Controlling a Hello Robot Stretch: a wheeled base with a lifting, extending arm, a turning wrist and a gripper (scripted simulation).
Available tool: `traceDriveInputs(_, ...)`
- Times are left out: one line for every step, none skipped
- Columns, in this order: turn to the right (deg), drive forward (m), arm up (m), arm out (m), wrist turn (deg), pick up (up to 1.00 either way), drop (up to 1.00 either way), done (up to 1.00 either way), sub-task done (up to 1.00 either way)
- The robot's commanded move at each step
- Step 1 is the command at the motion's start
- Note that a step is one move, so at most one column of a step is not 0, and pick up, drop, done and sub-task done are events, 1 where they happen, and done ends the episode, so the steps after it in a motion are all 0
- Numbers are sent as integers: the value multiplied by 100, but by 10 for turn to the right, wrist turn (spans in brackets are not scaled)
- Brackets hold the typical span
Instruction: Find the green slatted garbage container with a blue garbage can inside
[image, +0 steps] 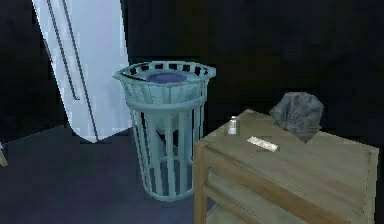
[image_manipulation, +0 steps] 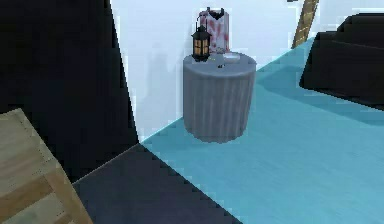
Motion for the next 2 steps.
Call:
traceDriveInputs(0, 15, 0, 0, 0, 0, 0, 0, 0)
traceDriveInputs(0, 0, 0, 0, 0, 0, 0, 100, 0)
